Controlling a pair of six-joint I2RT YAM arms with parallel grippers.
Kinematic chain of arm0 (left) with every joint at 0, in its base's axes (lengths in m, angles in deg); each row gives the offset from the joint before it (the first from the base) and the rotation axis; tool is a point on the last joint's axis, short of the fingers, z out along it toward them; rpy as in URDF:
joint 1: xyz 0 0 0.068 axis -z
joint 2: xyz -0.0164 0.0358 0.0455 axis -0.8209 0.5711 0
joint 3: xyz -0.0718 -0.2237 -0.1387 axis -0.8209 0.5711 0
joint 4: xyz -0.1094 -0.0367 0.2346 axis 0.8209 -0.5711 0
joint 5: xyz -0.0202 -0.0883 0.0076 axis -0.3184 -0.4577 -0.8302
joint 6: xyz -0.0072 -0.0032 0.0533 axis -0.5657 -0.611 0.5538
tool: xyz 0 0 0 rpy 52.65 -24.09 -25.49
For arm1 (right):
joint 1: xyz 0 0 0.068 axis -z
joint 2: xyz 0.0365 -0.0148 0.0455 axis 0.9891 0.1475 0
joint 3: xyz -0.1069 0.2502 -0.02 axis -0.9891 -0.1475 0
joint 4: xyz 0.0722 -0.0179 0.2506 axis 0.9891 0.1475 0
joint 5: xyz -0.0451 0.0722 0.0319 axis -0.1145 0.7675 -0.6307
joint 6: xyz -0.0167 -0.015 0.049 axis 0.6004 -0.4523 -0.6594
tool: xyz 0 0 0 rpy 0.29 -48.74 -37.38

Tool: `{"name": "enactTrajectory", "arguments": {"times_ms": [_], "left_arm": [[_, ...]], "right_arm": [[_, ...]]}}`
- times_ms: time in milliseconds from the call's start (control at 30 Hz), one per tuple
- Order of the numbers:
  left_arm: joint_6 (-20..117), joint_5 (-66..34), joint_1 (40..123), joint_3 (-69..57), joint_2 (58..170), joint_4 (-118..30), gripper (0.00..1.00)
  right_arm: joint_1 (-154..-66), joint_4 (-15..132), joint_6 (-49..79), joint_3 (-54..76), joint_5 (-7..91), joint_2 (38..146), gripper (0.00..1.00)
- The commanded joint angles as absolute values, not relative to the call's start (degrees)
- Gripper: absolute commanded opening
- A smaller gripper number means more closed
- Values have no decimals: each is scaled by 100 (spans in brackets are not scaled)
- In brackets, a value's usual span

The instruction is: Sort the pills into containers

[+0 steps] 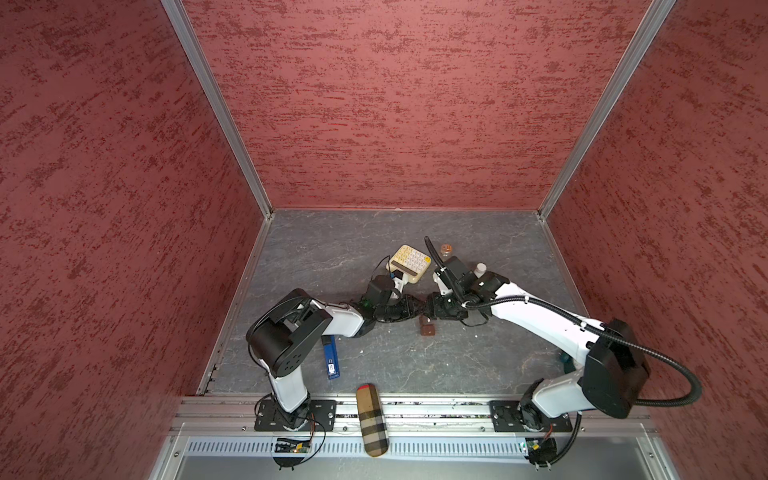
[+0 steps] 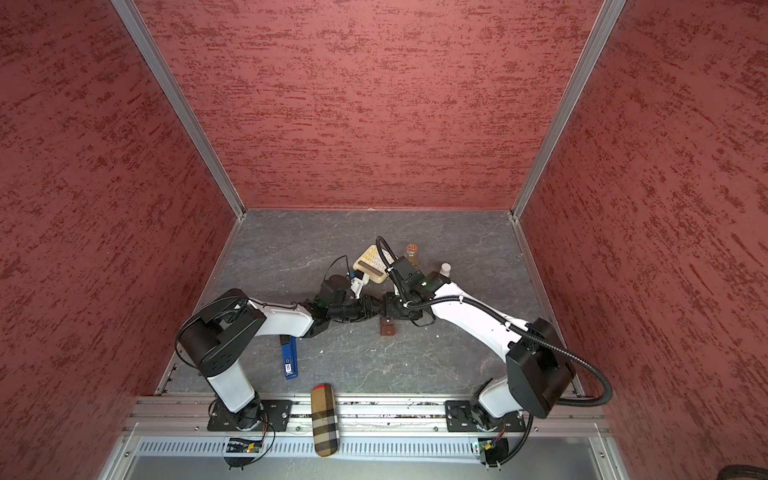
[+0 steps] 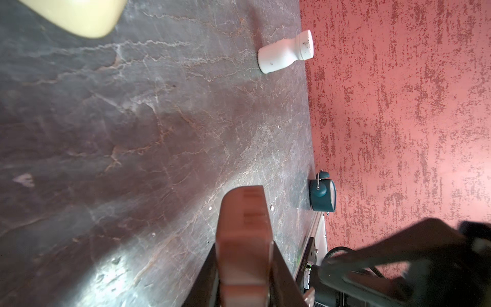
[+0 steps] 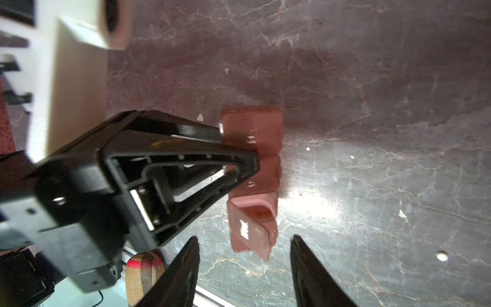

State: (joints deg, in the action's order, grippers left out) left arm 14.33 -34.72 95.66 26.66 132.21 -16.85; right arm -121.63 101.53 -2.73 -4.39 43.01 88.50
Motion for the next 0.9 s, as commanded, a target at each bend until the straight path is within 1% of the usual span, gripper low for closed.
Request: {"name": "enactTrajectory", "arguments": {"times_ms": [0, 367, 567, 867], "left_arm": [[1401, -3585, 9532, 2734, 13144, -1407, 8], [1335, -3641, 9511, 2728, 13236, -1271, 8], [1265, -3677, 9503, 2752, 13347, -1118, 8], [1229, -3698, 9491, 2758, 13337, -1053, 8]], "right_arm": [[-12100, 9769, -350, -561, 4556, 8793, 54], [-12020, 9175, -342, -838, 5374, 8511, 42], [-12028, 8832, -408, -887, 5831, 8281, 41], [-12035, 8155, -614, -1267, 6167, 8562, 41]]}}
